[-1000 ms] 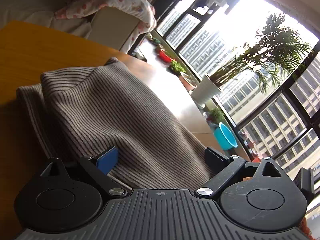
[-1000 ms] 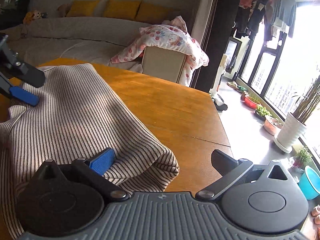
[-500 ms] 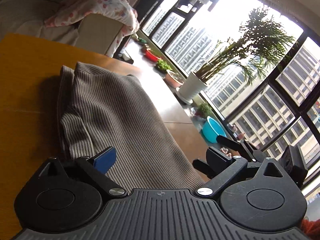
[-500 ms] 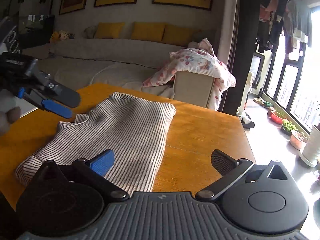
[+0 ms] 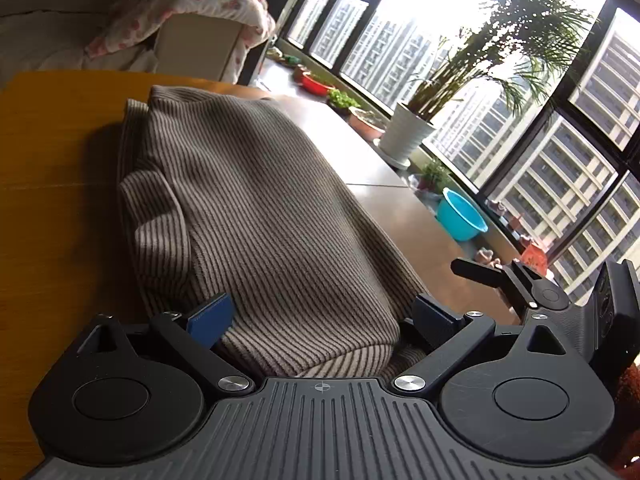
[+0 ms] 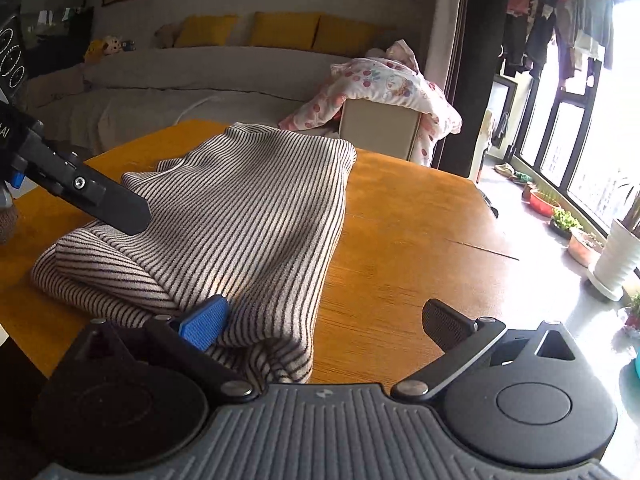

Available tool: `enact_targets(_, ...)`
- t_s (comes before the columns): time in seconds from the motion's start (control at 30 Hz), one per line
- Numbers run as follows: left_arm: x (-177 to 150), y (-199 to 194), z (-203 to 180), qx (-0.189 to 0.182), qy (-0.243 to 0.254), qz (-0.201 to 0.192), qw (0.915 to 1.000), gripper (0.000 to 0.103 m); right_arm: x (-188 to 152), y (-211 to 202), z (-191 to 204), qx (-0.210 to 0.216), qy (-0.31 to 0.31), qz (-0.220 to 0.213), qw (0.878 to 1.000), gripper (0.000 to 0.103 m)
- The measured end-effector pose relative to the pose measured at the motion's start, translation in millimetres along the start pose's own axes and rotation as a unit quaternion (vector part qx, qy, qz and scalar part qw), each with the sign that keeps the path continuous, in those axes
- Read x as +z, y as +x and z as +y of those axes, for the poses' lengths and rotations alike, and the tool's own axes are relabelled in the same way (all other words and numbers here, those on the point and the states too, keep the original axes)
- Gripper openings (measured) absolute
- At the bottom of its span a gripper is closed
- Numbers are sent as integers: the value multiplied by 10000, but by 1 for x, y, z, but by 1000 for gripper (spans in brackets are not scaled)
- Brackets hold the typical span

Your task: Fold clothes

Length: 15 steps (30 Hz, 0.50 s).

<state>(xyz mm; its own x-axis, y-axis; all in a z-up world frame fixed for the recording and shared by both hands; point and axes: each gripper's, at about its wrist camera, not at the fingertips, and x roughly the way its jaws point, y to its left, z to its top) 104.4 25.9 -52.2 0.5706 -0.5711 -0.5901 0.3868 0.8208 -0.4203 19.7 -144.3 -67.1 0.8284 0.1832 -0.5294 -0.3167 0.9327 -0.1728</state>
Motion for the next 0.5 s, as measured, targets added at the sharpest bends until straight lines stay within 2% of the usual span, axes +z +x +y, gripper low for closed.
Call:
enact_targets(0.07, 4, -4, -3, 180, 152, -115, 9997, 100, 0, -2, 0, 27, -11, 8, 10000, 103)
enact_targets(0.13, 9, -5, -3, 305, 238, -184, 9991, 100, 4, -11, -5, 37, 8, -252, 9997, 103)
enact_targets(0.23, 14, -4, -3, 457, 356, -225, 9981, 100, 11, -20, -18, -202, 329, -616, 9974, 103)
enact_targets(0.4, 18, 1, 3, 780, 623, -253, 9947, 100, 5, -12, -16, -281, 260, -450, 9983, 103)
enact_targets(0.47, 20, -1, 10, 1172, 804, -383, 9891, 100, 2, -8, -15, -311, 230, -381, 9985, 103)
enact_targets(0.5, 21, -2, 16, 1515, 847, -459, 9837, 100, 1, -7, -14, -326, 215, -346, 9986, 103)
